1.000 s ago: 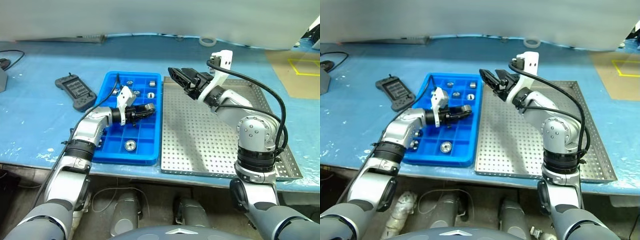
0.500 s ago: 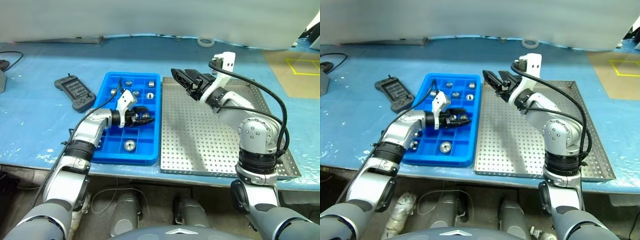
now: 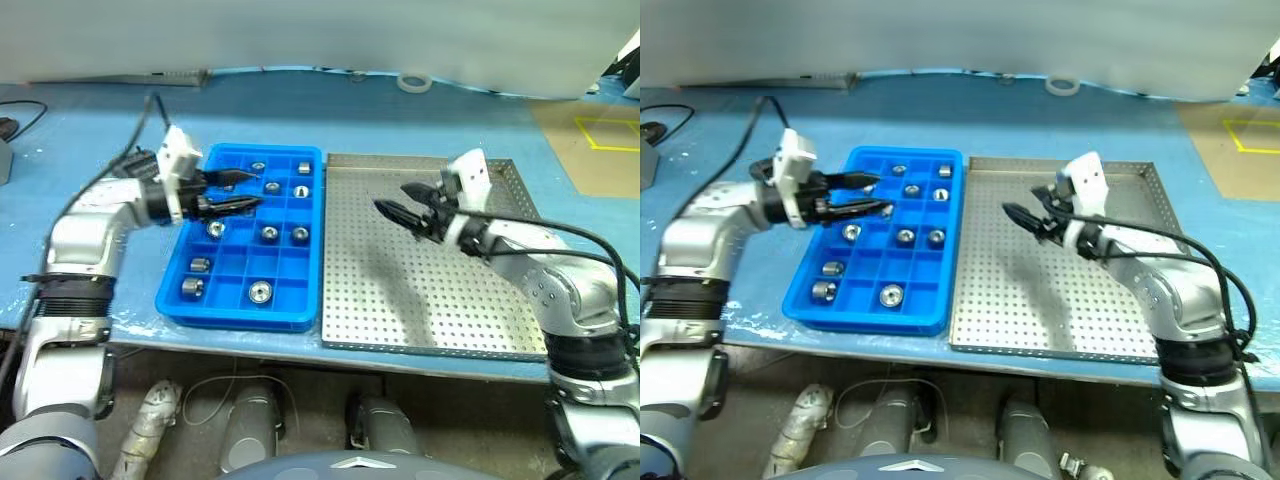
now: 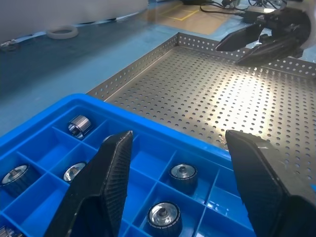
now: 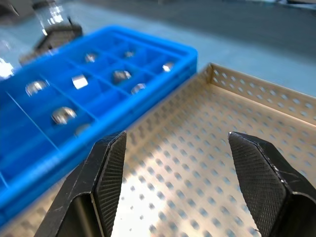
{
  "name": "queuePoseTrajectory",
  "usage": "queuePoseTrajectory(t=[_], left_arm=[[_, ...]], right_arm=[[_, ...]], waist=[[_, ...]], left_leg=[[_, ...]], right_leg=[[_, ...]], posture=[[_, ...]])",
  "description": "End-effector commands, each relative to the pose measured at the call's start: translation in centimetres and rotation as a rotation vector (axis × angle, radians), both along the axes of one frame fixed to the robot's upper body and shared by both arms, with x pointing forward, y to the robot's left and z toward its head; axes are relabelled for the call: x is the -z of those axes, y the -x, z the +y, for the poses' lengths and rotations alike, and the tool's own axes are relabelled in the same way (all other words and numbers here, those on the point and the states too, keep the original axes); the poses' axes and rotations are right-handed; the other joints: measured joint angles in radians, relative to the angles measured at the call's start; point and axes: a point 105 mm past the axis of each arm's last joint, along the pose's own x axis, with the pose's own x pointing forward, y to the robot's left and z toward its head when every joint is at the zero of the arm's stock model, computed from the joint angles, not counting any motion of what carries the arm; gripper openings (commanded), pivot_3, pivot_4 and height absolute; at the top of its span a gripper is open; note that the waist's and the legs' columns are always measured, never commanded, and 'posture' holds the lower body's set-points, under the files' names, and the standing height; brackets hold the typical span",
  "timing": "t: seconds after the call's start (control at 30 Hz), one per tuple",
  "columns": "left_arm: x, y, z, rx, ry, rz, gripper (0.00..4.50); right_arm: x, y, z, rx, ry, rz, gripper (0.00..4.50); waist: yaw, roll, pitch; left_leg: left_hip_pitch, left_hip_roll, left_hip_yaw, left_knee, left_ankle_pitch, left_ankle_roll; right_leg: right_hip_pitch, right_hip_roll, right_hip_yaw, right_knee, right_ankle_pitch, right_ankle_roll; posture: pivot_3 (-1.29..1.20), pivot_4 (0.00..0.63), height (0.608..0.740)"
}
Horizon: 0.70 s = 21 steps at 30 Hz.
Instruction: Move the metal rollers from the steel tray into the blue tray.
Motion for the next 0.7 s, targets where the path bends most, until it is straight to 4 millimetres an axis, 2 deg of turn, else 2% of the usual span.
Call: queuePoseTrajectory(t=[0.03,0.07,0.23,0.33,0.37,0.4,0.5,0.57,0.63,0.7], left_arm=[[-0.3,0.7,-0.2,-0.002,-0.009,-0.009,3.14],[-0.1,0.8,-0.3,-0.002,0.003,0.002,3.14],[1.7,0.8,-0.5,-0.039,0.001,0.017,3.14],[2.0,0.5,-0.9,-0.055,0.006,0.013,3.14],[1.9,0.9,-1.4,-0.024,0.013,0.018,3.14],[1.7,1.4,-1.8,0.008,0.024,0.022,3.14],[1.6,2.3,-2.3,0.05,0.043,0.04,3.14],[3.0,2.8,-2.3,0.057,0.017,0.07,3.14],[3.9,3.3,-2.4,0.067,0.002,0.087,3.14],[4.0,4.0,-2.9,0.09,0.023,0.108,3.14]], right_arm=[[0.9,-0.8,-8.3,0.201,0.238,-0.049,3.48],[1.1,-0.9,-10.5,0.268,0.257,-0.037,3.48],[1.1,0.0,-16.8,0.5,0.378,-0.054,3.48],[1.0,0.3,-19.4,0.641,0.39,-0.061,3.48],[1.0,0.6,-19.9,0.664,0.385,-0.059,3.48],[0.9,1.0,-20.0,0.662,0.368,-0.055,3.48],[1.4,2.7,-17.0,0.497,0.336,-0.02,3.48],[1.1,4.2,-14.5,0.378,0.298,-0.015,3.48],[0.5,5.1,-13.2,0.321,0.262,-0.012,3.48],[-0.3,5.7,-12.5,0.287,0.255,-0.013,3.48]], waist=[[0.008,0.0,0.0],[0.013,0.0,0.0],[0.012,0.0,0.001],[0.004,0.0,0.001],[0.001,0.0,0.001],[-0.002,0.0,0.001],[-0.004,0.0,0.0],[-0.006,0.002,0.0],[-0.013,0.004,-0.001],[-0.018,0.004,0.0]], left_leg=[[0.0,0.0,0.0,0.001,0.0,0.0],[0.001,0.0,0.0,0.001,0.0,0.0],[0.01,0.0,0.0,0.002,-0.002,0.003],[0.012,0.001,0.0,0.002,-0.002,0.003],[0.012,0.001,0.0,0.002,-0.002,0.003],[0.013,0.001,0.0,0.002,-0.002,0.003],[0.012,0.001,0.0,0.001,-0.003,0.006],[0.01,0.001,0.0,0.001,-0.002,0.009],[0.011,0.001,0.0,0.001,-0.003,0.01],[0.011,0.001,0.0,0.001,-0.003,0.01]], right_leg=[[0.001,0.0,0.0,0.0,0.0,0.0],[0.002,0.0,0.0,-0.001,0.0,0.0],[0.012,0.0,0.001,-0.002,0.0,0.0],[0.013,0.0,0.001,-0.001,0.0,0.0],[0.013,0.001,0.001,-0.001,0.0,0.0],[0.014,0.001,0.001,-0.001,0.0,0.0],[0.014,0.001,0.001,-0.002,-0.001,0.0],[0.013,0.001,0.001,-0.002,-0.001,0.0],[0.013,0.001,0.001,-0.002,-0.001,0.0],[0.013,0.001,0.001,-0.002,-0.001,0.0]], posture=[[-0.1,0.15,0.74],[-0.1,0.15,0.74],[-0.12,0.15,0.74],[-0.14,0.15,0.74],[-0.14,0.15,0.74],[-0.15,0.15,0.74],[-0.16,0.15,0.74],[-0.18,0.15,0.74],[-0.18,0.15,0.74],[-0.2,0.15,0.74]])
